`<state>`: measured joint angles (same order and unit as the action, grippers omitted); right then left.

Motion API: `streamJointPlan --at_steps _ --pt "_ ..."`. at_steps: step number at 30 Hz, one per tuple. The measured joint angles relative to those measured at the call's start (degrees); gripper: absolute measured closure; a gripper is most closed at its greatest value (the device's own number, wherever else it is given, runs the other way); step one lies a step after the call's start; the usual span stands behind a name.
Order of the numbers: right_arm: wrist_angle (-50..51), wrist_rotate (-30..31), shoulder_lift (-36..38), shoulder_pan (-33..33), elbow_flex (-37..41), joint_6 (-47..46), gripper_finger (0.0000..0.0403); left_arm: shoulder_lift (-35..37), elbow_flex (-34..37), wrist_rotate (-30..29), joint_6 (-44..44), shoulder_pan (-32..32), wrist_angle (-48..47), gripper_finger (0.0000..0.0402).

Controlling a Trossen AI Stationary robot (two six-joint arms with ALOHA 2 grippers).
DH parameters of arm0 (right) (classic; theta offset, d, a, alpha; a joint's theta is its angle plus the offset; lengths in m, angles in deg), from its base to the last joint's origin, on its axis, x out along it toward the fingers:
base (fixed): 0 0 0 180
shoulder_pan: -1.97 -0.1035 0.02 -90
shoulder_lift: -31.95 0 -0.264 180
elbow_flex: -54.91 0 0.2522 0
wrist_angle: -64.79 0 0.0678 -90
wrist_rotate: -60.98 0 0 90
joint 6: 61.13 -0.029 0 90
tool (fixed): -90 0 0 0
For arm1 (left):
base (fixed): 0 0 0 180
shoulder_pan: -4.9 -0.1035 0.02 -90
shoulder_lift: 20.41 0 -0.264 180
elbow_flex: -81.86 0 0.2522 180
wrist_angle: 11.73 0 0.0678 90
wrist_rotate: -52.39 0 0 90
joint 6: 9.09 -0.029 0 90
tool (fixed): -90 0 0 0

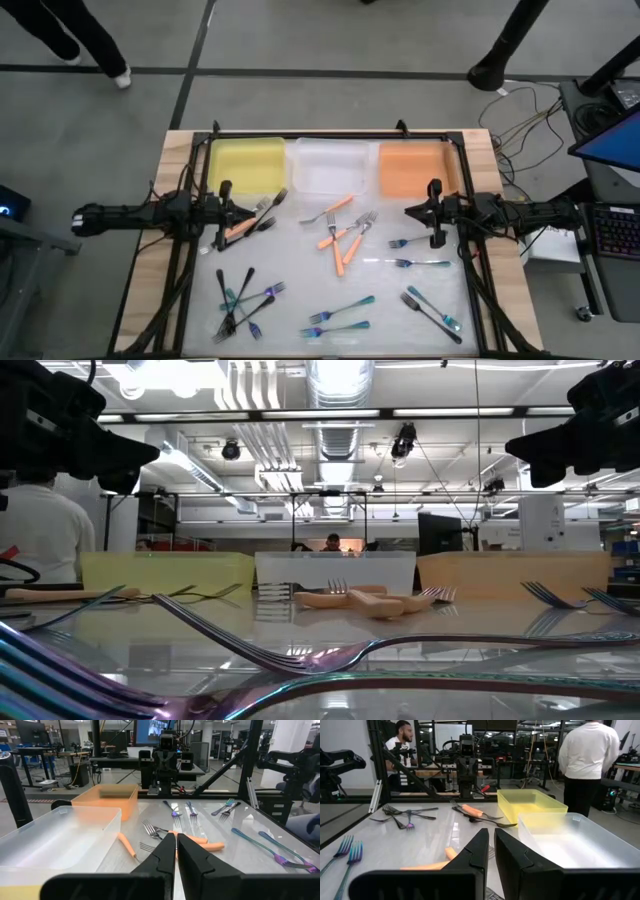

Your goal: Sort silverware by color (type)

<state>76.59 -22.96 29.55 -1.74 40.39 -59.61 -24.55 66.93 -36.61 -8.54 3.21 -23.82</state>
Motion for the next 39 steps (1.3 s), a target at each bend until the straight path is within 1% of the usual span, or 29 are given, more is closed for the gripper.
streamJointPlan --at_steps 13,15,23,26,32,34,37,39 --pt "-0.1 0.0 0.0 0.0 0.0 1.1 0.038 0.0 0.0 0.0 0.0 0.0 0.0 0.0402" --pt "-0.8 0.1 0.0 0.0 0.0 2.8 0.038 0.0 0.0 0.0 0.0 0.0 0.0 0.0402" --pt "-5.4 0.1 0.0 0.0 0.0 3.6 0.038 0.0 0.0 0.0 0.0 0.0 0.0 0.0402" --pt "-7.2 0.1 0.0 0.0 0.0 2.1 0.038 0.0 0.0 0.0 0.0 0.0 0.0 0.0402" --pt "-11.4 0.0 0.0 0.0 0.0 -7.9 0.038 0.0 0.0 0.0 0.0 0.0 0.0 0.0402" --pt "-12.0 0.0 0.0 0.0 0.0 -8.1 0.038 0.0 0.0 0.0 0.0 0.0 0.0 0.0402" --pt "-12.1 0.0 0.0 0.0 0.0 -6.1 0.038 0.0 0.0 0.0 0.0 0.0 0.0 0.0402" --pt "-12.1 0.1 0.0 0.0 0.0 -7.1 0.038 0.0 0.0 0.0 0.0 0.0 0.0 0.0402"
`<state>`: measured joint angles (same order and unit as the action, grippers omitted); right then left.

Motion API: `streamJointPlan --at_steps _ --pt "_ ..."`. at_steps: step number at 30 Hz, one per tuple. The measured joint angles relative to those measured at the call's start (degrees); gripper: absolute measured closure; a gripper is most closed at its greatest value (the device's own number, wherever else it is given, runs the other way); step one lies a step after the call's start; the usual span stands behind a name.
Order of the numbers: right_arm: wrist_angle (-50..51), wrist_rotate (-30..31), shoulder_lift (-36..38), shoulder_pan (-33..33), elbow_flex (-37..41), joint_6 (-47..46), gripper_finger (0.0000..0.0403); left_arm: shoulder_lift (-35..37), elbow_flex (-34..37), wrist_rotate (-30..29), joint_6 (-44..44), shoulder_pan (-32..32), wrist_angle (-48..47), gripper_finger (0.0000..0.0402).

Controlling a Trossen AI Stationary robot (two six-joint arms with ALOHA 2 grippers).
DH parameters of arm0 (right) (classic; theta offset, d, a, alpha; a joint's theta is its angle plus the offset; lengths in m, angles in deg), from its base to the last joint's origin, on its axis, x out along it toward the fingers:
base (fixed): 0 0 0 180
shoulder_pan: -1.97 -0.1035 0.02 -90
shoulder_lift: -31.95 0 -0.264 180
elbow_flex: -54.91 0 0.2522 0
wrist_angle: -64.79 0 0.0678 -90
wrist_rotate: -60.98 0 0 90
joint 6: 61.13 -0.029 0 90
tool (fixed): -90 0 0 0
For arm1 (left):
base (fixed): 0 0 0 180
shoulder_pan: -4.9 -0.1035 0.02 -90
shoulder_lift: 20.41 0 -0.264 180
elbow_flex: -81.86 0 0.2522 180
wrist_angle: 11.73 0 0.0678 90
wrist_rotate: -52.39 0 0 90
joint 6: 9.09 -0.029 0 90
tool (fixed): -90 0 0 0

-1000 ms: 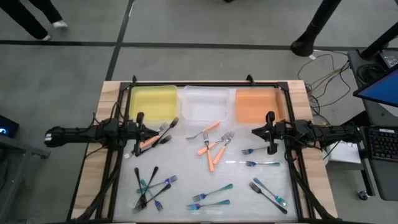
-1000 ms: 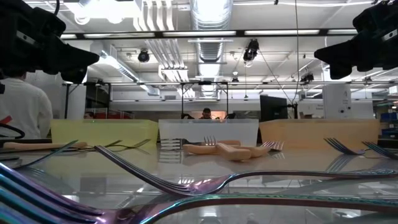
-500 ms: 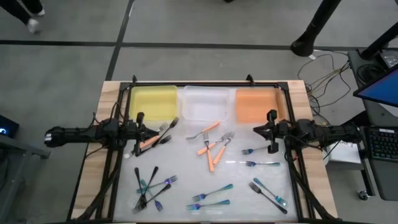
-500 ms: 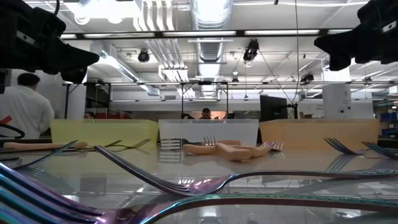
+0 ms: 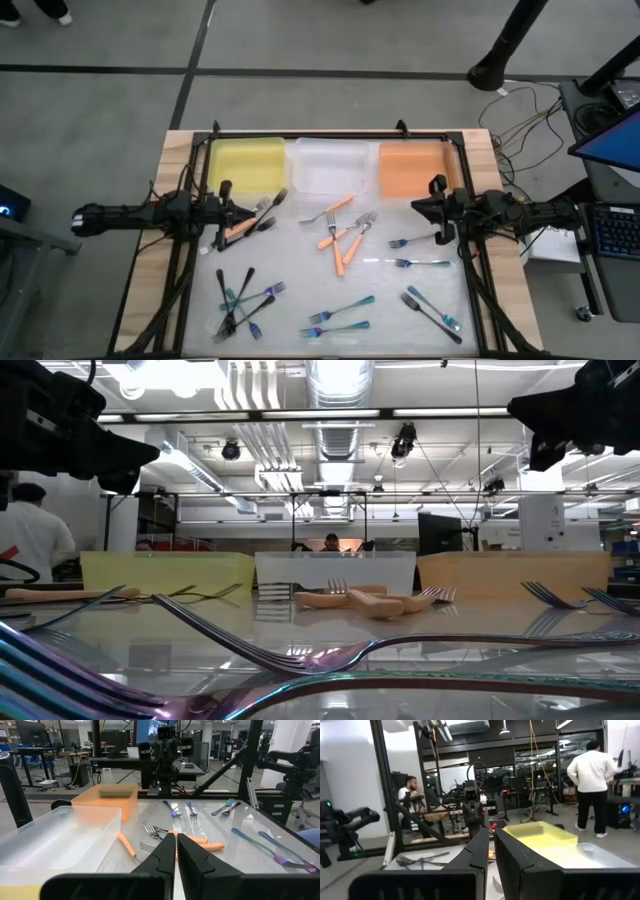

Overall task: Sort silverware by color (type)
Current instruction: Put the iridescent fork into the orange bin

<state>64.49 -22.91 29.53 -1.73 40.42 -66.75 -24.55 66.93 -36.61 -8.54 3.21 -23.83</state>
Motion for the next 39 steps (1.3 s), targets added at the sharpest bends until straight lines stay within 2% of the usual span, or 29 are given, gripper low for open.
streamJointPlan --at_steps 8,16,20,25,33,39 --pt "0.6 8.7 -0.5 0.0 0.0 -13.5 0.038 0.0 0.0 0.0 0.0 0.0 0.0 0.0402" --pt "2.5 8.8 -4.1 0.0 -0.4 -16.0 0.038 0.0 0.0 0.0 0.0 0.0 0.0 0.0402" --pt "6.7 8.8 -7.6 0.0 -5.0 -17.8 0.038 0.0 0.0 0.0 0.0 0.0 0.0 0.0402" --pt "21.4 8.9 -15.1 0.0 -15.6 -18.3 0.038 0.0 0.0 0.0 0.0 0.0 0.0 0.0402" --pt "56.2 8.8 -29.8 0.0 -33.0 -27.5 0.0378 0.0 0.0 0.0 0.0 0.0 0.0 0.0402" --pt "70.5 6.6 -37.9 0.0 -40.7 -30.9 0.034 0.0 0.0 0.0 0.0 0.0 0.0 0.0402"
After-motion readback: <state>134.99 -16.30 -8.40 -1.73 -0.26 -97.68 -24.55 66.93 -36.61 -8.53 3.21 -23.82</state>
